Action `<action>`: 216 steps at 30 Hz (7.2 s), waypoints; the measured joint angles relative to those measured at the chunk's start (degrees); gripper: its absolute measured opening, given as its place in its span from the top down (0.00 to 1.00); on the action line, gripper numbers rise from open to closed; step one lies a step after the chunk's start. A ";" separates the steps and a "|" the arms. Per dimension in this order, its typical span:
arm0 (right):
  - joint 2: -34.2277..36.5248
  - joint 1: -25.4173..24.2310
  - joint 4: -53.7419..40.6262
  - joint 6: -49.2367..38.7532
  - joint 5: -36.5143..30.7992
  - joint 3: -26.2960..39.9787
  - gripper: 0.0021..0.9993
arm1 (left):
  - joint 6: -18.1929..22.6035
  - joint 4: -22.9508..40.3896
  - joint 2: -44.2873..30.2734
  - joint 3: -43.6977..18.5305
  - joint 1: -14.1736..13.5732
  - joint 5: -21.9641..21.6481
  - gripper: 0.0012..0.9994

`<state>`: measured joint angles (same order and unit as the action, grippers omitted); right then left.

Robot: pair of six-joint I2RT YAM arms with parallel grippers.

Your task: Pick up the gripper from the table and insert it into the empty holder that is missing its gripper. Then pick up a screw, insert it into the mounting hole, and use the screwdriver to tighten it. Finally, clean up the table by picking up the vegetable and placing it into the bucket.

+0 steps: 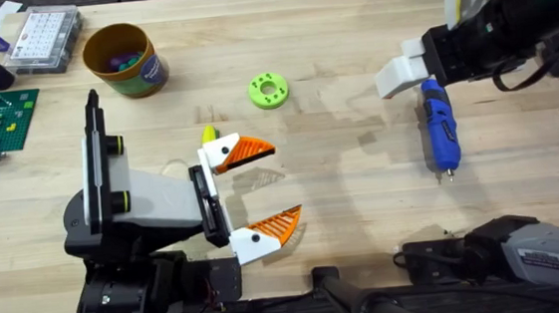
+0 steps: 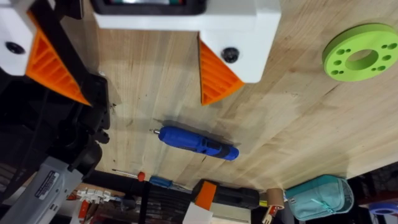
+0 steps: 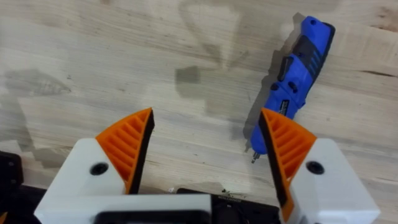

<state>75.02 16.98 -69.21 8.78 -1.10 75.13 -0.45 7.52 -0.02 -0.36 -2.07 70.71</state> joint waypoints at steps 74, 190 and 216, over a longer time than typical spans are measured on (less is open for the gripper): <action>0.01 -0.01 -0.35 -0.01 0.04 0.00 0.01 | -0.02 -0.01 -0.02 0.00 0.00 0.16 1.00; 21.57 -22.15 30.94 -20.82 -3.64 -16.16 0.39 | -0.02 0.22 -0.02 0.00 0.00 0.40 1.00; 21.57 -22.78 27.20 -24.06 -1.41 -15.54 0.17 | -0.02 0.23 -0.02 0.00 0.00 0.42 1.00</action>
<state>96.60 -5.80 -42.01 -15.28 -2.51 59.59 -0.47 7.75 -0.03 -0.36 -2.07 71.13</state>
